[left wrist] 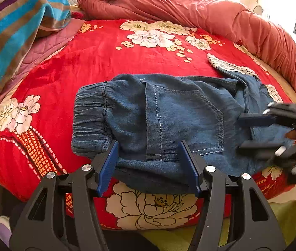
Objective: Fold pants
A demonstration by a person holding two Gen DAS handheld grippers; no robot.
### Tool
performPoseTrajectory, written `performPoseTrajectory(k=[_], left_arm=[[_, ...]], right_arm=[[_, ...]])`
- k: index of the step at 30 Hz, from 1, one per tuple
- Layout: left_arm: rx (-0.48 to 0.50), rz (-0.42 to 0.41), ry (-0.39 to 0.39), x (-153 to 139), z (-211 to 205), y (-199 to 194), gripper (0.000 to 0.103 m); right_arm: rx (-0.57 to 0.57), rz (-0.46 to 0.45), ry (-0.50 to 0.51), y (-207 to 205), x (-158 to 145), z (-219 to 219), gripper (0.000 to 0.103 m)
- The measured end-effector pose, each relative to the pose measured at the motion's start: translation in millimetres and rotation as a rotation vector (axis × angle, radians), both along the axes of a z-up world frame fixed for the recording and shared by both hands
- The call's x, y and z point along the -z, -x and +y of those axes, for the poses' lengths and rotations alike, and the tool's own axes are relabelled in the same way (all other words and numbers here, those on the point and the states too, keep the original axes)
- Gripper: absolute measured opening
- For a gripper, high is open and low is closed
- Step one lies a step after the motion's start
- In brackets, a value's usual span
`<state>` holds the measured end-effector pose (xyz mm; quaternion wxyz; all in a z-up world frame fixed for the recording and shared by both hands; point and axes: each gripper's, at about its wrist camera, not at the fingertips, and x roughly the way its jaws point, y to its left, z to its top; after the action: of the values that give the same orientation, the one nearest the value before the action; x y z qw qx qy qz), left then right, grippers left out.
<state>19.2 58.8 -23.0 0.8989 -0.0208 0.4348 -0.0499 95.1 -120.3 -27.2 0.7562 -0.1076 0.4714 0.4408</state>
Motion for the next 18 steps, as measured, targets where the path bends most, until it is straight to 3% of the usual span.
performPoseTrajectory(k=[2, 7, 10, 18], left_arm=[[0.003, -0.003, 0.010, 0, 0, 1, 0.051], [-0.002, -0.016, 0.021, -4, -1, 2, 0.051], [-0.006, -0.035, 0.023, -10, -2, 6, 0.052], [-0.017, -0.083, 0.015, -32, -7, 16, 0.065]], right_arm=[[0.020, 0.044, 0.034, -3, 16, 2, 0.058], [0.029, 0.040, -0.035, -2, 1, -9, 0.058], [0.068, 0.018, -0.077, -5, -12, -23, 0.074], [0.192, -0.057, -0.098, -17, -37, -63, 0.079]])
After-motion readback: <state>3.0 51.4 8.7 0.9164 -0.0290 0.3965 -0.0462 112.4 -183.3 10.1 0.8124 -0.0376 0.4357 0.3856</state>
